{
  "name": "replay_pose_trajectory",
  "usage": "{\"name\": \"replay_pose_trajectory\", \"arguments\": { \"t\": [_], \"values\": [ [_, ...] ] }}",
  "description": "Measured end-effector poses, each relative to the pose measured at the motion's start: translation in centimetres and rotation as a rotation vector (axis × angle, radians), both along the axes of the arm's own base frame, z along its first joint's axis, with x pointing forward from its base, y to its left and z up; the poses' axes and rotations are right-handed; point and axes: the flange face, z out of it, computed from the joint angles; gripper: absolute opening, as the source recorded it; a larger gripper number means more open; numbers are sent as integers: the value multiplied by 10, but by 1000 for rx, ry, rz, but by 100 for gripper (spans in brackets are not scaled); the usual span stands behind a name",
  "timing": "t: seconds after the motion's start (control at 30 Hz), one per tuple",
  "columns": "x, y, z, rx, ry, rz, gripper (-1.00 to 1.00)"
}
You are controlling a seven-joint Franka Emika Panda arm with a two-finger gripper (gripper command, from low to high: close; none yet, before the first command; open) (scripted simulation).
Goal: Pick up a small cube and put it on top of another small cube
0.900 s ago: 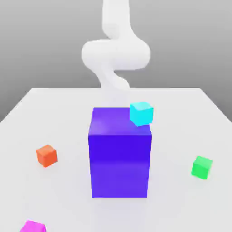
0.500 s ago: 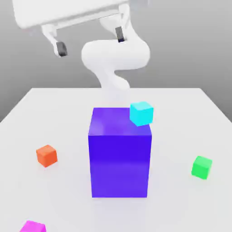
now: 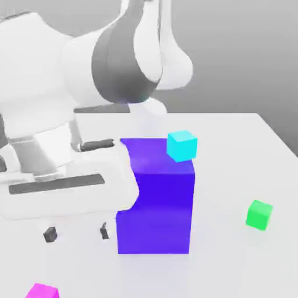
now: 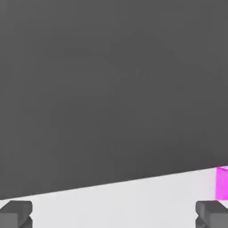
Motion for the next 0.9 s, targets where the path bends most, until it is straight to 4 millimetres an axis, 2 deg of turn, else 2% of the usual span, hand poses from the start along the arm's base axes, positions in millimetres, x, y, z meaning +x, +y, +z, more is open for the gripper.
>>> {"name": "replay_pose_trajectory", "arguments": {
  "t": [0.17,0.33,0.43,0.47,0.63,0.67,0.73,0.8,0.83,0.9],
  "values": [
    [-7,-29,-55,-75,75,-32,0],
    [-17,-58,-99,-172,128,-51,0],
    [-18,-61,-145,-186,134,-51,0],
    [-19,-62,-156,-186,135,-52,-100],
    [-19,-62,-156,-185,135,-52,-100],
    [-19,-62,-161,-185,135,-53,-100],
    [-18,-62,-143,-187,134,-51,-100],
    [-18,-62,-113,-186,135,-52,-100],
    [-19,-51,-104,-182,138,-12,-100],
    [-20,-3,-104,-170,145,165,-100]
  ]
}}
